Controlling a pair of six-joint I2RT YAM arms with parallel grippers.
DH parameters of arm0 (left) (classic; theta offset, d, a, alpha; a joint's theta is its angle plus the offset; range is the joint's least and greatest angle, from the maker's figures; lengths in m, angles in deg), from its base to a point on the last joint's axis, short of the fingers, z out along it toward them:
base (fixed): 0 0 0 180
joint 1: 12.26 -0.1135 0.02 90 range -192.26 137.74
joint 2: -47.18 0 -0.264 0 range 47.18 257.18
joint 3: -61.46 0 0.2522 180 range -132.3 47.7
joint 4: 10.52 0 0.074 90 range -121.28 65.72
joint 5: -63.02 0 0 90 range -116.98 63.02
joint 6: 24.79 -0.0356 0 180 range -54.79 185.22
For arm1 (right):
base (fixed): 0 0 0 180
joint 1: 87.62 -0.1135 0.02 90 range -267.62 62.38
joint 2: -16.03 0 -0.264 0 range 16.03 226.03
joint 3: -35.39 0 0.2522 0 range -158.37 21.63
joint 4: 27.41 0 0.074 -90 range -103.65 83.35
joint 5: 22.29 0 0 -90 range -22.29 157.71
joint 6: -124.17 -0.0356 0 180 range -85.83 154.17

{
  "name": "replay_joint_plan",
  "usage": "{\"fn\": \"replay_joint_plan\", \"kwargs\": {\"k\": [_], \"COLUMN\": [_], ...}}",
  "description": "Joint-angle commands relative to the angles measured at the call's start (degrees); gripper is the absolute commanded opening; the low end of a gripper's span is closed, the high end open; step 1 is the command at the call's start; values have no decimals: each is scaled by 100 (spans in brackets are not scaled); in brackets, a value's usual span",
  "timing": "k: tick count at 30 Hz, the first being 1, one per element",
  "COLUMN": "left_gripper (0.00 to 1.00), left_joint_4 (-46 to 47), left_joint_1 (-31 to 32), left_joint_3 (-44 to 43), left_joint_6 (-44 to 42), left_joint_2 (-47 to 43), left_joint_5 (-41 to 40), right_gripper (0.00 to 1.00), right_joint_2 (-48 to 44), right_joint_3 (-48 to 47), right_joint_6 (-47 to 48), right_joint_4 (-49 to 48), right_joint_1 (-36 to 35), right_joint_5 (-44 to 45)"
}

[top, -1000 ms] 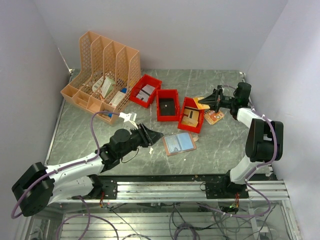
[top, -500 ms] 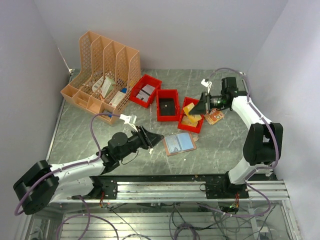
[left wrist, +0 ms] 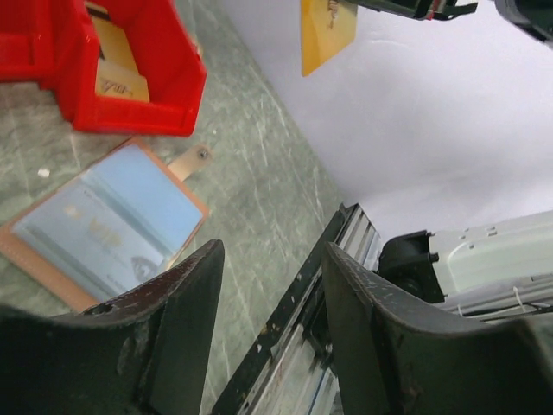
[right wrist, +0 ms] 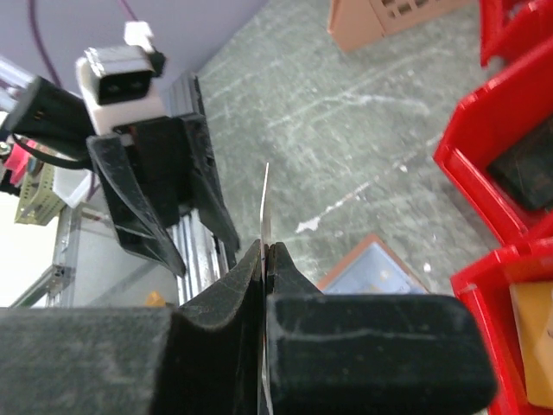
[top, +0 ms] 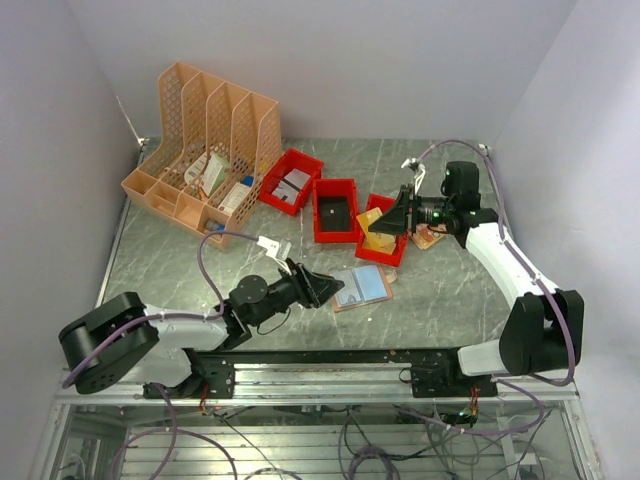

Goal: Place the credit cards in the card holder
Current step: Pick up the credit card from the storage box.

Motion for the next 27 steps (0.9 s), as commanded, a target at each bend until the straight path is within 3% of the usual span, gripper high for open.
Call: {"fn": "replay_joint_plan", "kwargs": {"k": [1, 5, 10, 15, 20, 22, 27], "left_gripper": [63, 64, 68, 67, 66, 63, 40], "left_joint_4": [1075, 864, 935, 599, 668, 850, 1213], "left_joint_1": [89, 135, 156, 153, 156, 152, 146], "left_joint_3": [-490, -1012, -1352, -1668, -1858, -1896, -1996], "left_joint_6": [-213, -175, -28, 205, 304, 388, 522], "left_joint_2": [298, 445, 619, 761, 881, 968, 1204], "left_joint_5": [-347, -312, -418, -551, -580, -552, -450], "right_gripper": [0, 0, 0, 0, 0, 0, 0], "right_joint_2": [-169, -223, -287, -283, -264, -264, -265], "right_joint_3": [33, 463, 722, 1029, 1151, 1142, 1137], "right_joint_6": [-1647, -3081, -4152, -5601, -6000, -6025, -6070], "right_joint_4": [-1518, -2862, -3934, -5604, -6120, -6129, -6152], "right_joint_1": [-135, -163, -184, -232, -336, -387, -444], "right_joint_5": [-295, -593, -743, -842, -807, -817, -833]}}
